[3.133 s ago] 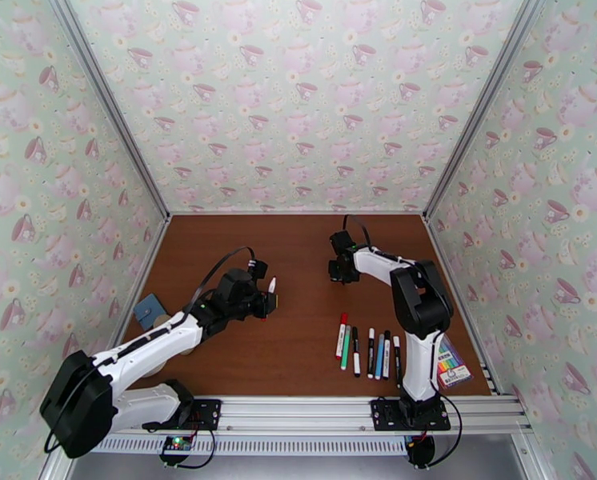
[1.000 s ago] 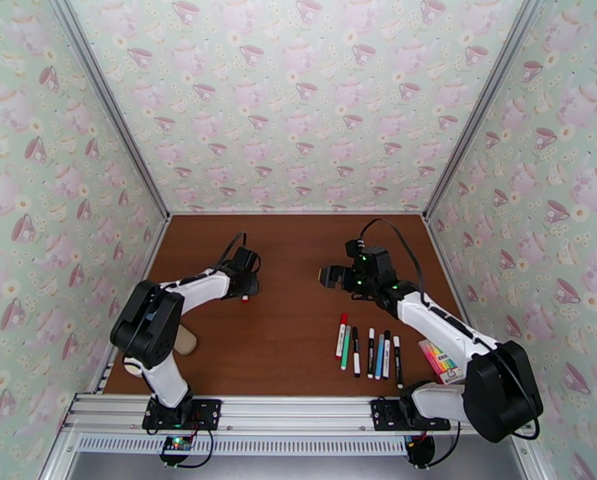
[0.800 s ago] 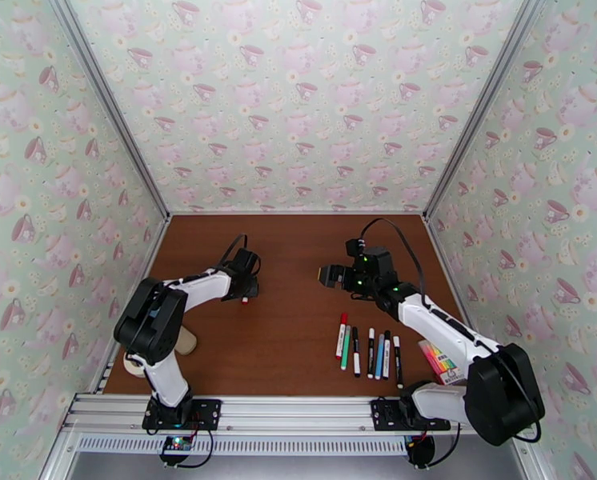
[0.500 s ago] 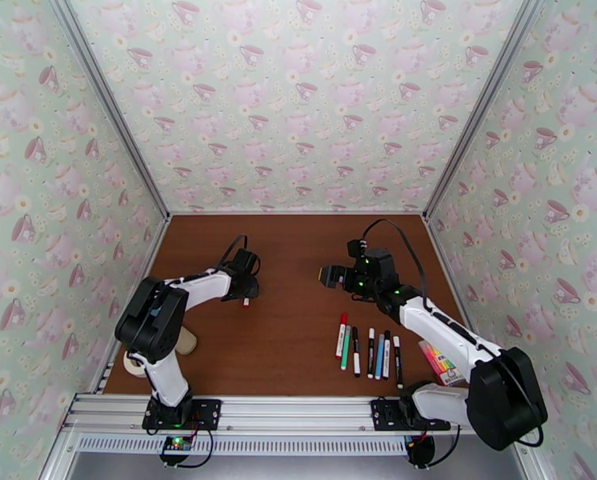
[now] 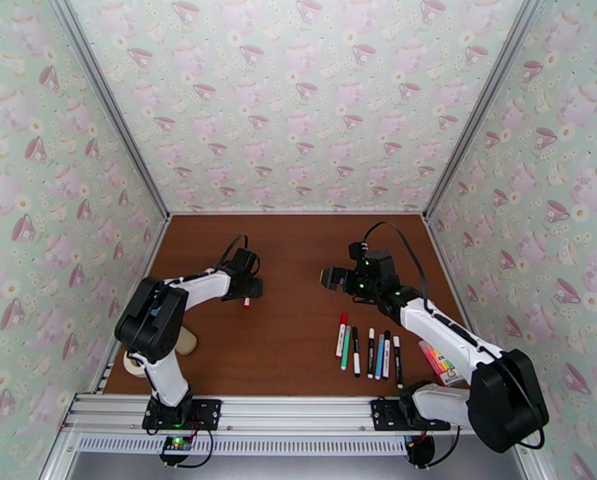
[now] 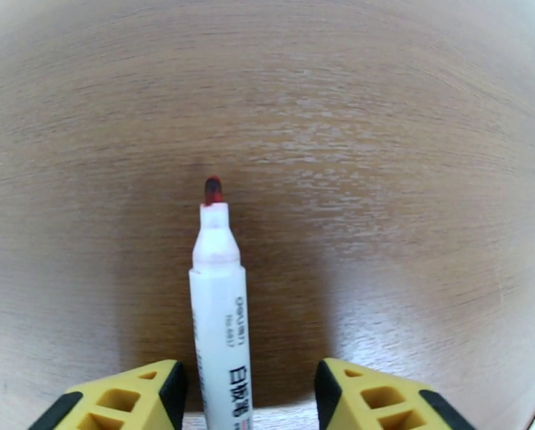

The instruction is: Open the pen caps

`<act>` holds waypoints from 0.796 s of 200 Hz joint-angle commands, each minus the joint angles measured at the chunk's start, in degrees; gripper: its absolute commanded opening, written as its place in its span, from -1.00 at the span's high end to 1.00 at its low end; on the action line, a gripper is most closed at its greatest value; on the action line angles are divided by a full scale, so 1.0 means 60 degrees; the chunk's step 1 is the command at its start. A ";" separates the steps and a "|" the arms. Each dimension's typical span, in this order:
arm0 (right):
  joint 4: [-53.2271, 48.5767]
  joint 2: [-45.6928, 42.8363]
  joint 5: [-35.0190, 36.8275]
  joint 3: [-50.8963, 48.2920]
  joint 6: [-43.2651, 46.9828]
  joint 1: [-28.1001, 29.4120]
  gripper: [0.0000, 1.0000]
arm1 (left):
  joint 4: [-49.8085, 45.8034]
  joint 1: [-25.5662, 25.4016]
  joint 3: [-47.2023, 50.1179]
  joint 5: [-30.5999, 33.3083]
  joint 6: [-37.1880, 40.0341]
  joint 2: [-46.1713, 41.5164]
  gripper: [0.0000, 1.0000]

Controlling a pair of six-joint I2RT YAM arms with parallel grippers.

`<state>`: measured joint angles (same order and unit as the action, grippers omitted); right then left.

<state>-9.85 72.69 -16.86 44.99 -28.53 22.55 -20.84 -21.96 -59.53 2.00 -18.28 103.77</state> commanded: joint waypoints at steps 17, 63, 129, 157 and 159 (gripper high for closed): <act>-0.0366 -0.0606 0.0382 0.0185 -0.0166 0.0065 -1.00 | -0.0478 0.0261 -0.0074 -0.0559 -0.0219 -0.0297 -0.32; -0.1432 -0.0750 0.0790 0.0395 -0.0327 0.0060 -0.91 | -0.0802 0.0152 -0.0511 -0.0720 -0.0445 -0.0835 -0.65; -0.3119 -0.0793 0.2277 0.0199 -0.0735 0.0117 -0.30 | -0.0610 -0.0476 -0.0505 -0.1544 -0.0103 -0.2607 -1.00; -0.3703 -0.0711 0.2449 0.0237 -0.0811 0.0124 -0.03 | 0.0663 -0.0778 -0.0099 -0.2832 0.0028 -0.3285 -1.00; -0.3712 -0.0709 0.2427 0.0236 -0.0811 0.0124 -0.02 | 0.0731 -0.0823 -0.0080 -0.2950 0.0037 -0.3318 -1.00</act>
<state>-27.07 68.99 -5.17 45.71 -32.38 22.92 -23.18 -25.39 -61.80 -7.46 -19.62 87.22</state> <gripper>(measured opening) 0.543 0.997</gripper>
